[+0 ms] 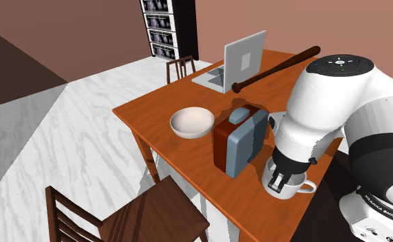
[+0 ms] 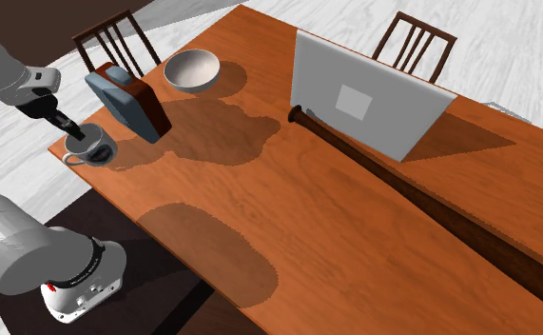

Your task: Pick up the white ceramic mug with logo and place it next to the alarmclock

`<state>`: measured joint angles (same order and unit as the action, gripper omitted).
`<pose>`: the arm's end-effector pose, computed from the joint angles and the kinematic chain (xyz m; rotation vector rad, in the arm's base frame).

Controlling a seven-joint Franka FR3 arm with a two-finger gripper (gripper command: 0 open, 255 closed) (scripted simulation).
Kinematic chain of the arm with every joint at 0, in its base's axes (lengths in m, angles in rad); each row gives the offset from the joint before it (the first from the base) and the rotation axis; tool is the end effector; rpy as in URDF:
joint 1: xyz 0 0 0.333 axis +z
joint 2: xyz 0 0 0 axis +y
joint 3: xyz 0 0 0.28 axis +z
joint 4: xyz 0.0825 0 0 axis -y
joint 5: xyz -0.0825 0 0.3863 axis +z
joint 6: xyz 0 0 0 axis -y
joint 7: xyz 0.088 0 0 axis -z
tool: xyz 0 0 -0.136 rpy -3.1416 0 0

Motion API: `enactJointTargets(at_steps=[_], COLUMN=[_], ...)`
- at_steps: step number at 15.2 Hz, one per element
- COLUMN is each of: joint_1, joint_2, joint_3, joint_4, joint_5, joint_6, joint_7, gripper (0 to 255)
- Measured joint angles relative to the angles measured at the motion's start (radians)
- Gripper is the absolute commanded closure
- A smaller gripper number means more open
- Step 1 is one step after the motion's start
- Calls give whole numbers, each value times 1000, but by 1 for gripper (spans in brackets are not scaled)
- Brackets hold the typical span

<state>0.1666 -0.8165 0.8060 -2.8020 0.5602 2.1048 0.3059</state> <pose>0.2278 0.2698 0.3074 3.0753 0.2744 0.0919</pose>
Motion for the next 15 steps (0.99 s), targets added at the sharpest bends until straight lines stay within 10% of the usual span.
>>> enactJointTargets(at_steps=[15], joint_1=[6], joint_2=[-72], joint_3=[-79], joint_4=[82], joint_5=[-56], joint_6=[-154], joint_7=[8], gripper=[0])
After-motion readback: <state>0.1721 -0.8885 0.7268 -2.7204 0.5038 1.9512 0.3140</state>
